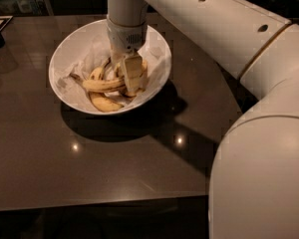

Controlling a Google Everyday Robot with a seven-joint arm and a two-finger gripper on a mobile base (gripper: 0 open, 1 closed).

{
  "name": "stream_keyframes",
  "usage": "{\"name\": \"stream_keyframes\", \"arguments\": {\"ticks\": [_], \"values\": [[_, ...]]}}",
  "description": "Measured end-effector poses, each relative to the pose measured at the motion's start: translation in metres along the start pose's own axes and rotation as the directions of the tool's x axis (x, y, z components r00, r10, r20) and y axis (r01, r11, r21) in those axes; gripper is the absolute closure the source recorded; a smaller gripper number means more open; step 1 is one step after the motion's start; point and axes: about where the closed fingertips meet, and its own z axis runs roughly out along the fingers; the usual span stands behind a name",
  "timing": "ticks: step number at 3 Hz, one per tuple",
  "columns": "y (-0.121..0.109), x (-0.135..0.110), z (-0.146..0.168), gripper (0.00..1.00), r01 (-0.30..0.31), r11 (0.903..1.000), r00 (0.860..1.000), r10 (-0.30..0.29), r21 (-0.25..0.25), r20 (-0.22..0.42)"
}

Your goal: Pick banana from white bowl

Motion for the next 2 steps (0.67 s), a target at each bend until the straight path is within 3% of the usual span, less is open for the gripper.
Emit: {"name": "stream_keyframes", "arguments": {"ticks": [1, 2], "values": [[-0.0003, -0.0016, 0.0044, 0.38, 0.0, 0.9999, 1.0, 0.0, -0.015, 0.012], [-0.0003, -0.0016, 0.0044, 0.58, 0.0, 0.9999, 1.0, 0.0, -0.015, 0.012]]}}
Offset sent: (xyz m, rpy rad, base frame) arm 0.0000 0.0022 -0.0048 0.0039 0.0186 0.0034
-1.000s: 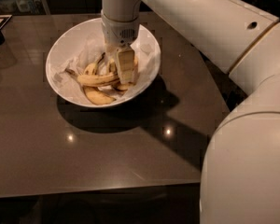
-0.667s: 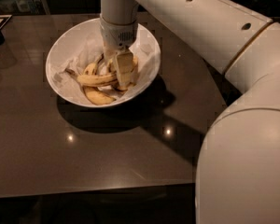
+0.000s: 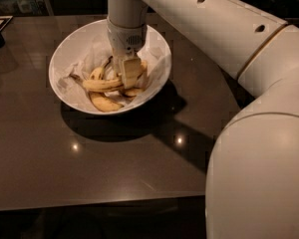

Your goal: Pick banana from white bowl

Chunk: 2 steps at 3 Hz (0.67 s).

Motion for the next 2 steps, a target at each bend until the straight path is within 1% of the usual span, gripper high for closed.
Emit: {"name": "stream_keyframes", "arguments": {"ticks": [2], "values": [[0.0, 0.0, 0.0, 1.0, 0.0, 1.0, 1.0, 0.0, 0.0, 0.0]]}}
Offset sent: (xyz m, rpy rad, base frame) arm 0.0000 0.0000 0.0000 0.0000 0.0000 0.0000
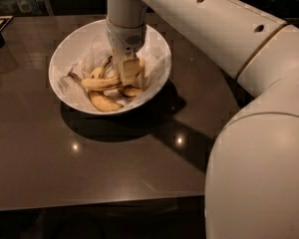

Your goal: Pick banana from white bowl

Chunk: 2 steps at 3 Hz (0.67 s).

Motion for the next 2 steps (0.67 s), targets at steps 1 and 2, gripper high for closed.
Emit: {"name": "stream_keyframes", "arguments": {"ticks": [1, 2], "values": [[0.004, -0.001, -0.018, 1.0, -0.005, 0.9977, 0.999, 0.002, 0.068, 0.039], [0.017, -0.005, -0.047, 1.0, -0.004, 0.986, 0.994, -0.015, 0.166, 0.109]]}}
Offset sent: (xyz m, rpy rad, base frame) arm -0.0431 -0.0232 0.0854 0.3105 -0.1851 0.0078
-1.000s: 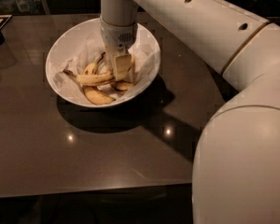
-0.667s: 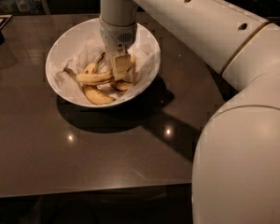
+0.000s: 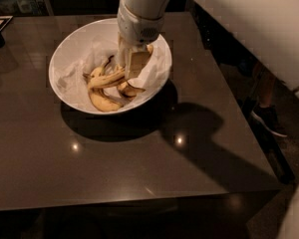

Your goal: Pick banana from white bowl

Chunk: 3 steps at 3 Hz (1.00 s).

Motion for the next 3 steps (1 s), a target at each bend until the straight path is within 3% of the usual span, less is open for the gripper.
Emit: {"name": "stream_keyframes", "arguments": {"ticks": [1, 3], "values": [[0.009, -0.004, -0.027, 1.0, -0.001, 0.9966, 0.999, -0.004, 0.082, 0.053], [0.031, -0.01, -0.068, 1.0, -0.009, 0.9798, 0.994, -0.012, 0.2, 0.106]]}}
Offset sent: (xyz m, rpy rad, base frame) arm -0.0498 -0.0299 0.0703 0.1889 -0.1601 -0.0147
